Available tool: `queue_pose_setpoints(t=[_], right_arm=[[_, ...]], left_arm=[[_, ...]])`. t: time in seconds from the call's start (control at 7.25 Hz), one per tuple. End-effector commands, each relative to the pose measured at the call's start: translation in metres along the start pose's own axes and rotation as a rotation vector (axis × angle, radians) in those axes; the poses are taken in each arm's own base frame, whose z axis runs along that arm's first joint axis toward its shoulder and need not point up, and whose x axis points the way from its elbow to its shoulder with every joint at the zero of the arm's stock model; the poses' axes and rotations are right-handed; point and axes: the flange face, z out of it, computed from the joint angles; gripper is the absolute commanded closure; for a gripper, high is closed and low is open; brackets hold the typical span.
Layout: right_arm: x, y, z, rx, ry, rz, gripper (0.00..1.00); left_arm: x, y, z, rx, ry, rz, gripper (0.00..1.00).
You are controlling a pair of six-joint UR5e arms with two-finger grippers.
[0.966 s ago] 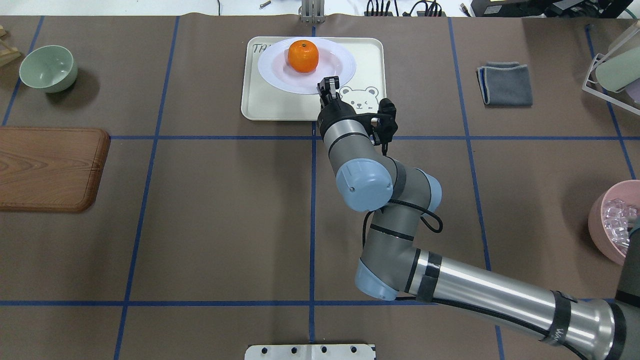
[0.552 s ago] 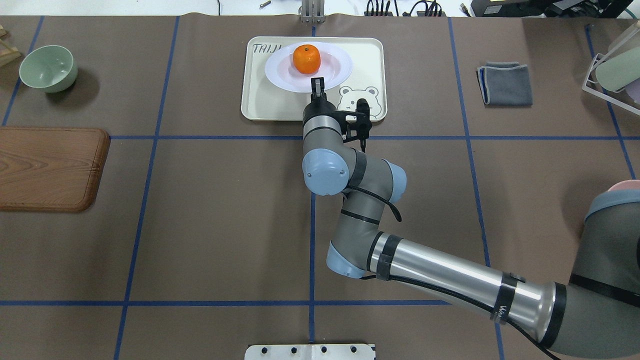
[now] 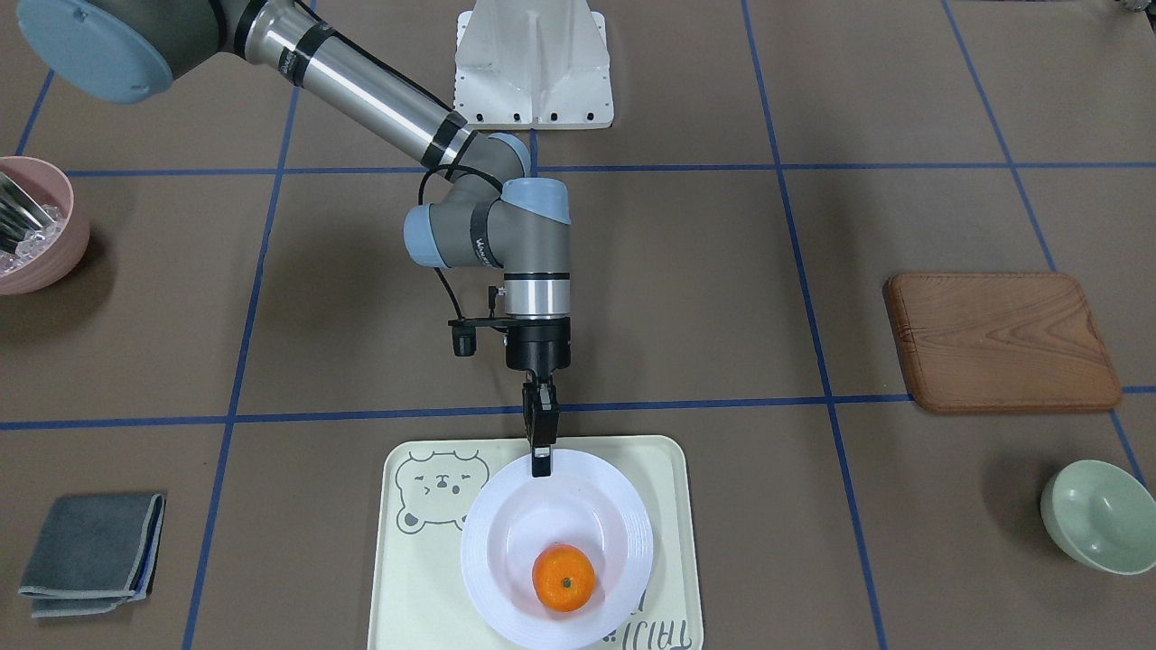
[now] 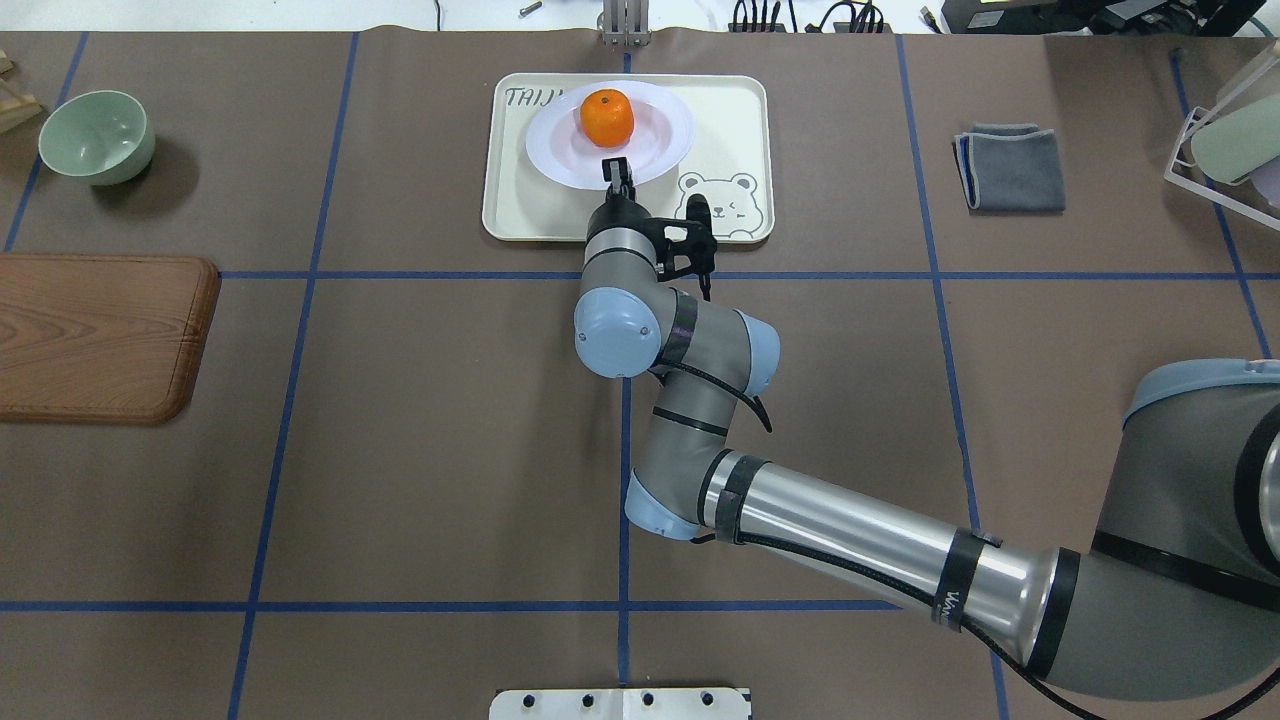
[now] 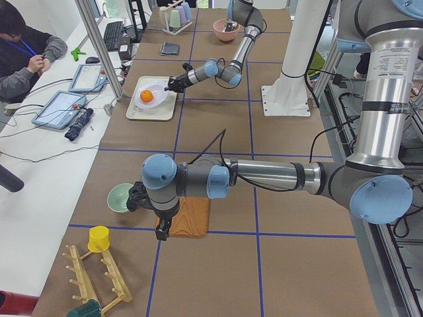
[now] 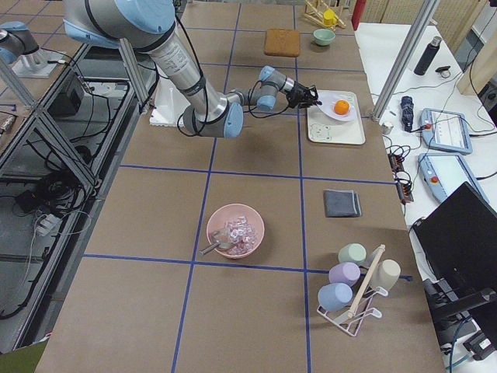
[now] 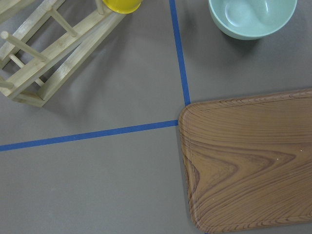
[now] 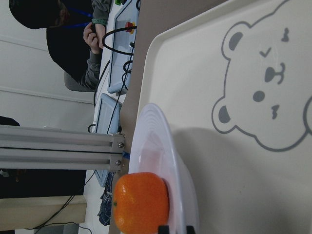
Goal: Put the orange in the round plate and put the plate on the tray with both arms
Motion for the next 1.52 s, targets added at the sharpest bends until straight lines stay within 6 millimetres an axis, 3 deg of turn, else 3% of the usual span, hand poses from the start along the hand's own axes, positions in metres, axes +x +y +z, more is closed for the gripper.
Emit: queue_pose_setpoints(t=[0.0, 0.28, 0.41, 0.55, 0.69, 0.83, 1.1, 1.24, 1.38], right_arm=[[-0.012, -0.001, -0.029, -0.107, 0.058, -0.240, 0.00], [-0.001, -0.053, -0.069, -0.243, 0.167, -0.550, 0.00], [-0.011, -0.078, -0.072, -0.263, 0.234, -0.653, 0.00], [-0.035, -0.106, -0.072, -0.283, 0.303, -0.758, 0.00], [-0.042, -0.155, -0.072, -0.349, 0.401, -0.918, 0.00], [-0.057, -0.217, -0.074, -0.415, 0.447, -1.046, 0.00], [-0.094, -0.334, -0.060, -0.501, 0.550, -1.244, 0.00], [-0.108, -0.395, -0.063, -0.544, 0.581, -1.331, 0.00], [-0.120, -0.472, -0.069, -0.601, 0.599, -1.431, 0.00]], left_arm=[[0.000, 0.000, 0.000, 0.000, 0.001, 0.000, 0.02], [0.001, 0.000, -0.001, 0.002, 0.001, 0.004, 0.02], [0.001, 0.000, -0.001, 0.002, 0.001, 0.002, 0.02], [0.001, 0.000, -0.001, -0.001, 0.002, -0.003, 0.02], [0.000, 0.001, 0.000, -0.007, 0.001, -0.011, 0.02], [0.004, 0.000, -0.001, 0.003, 0.026, -0.060, 0.02], [0.025, 0.031, -0.016, 0.030, 0.013, -0.055, 0.02], [0.026, 0.036, -0.016, 0.029, 0.016, -0.056, 0.02], [0.027, 0.036, -0.016, 0.030, 0.016, -0.055, 0.02]])
